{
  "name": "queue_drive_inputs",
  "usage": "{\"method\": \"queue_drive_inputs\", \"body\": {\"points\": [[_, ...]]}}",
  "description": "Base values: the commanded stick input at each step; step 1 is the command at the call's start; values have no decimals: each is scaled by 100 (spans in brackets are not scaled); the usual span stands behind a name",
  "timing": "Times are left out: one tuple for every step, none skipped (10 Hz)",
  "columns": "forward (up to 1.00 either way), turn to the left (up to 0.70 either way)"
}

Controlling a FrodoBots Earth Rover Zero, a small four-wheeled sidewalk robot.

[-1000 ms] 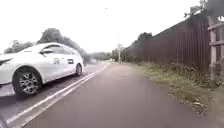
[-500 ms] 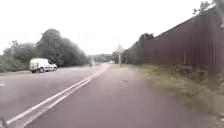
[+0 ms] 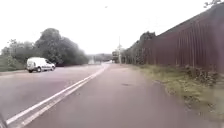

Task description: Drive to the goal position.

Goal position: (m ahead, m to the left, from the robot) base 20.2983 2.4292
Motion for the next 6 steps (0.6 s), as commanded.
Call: {"method": "queue_drive_inputs", "body": {"points": [[100,0],[100,0],[100,0],[100,0],[100,0],[100,0]]}}
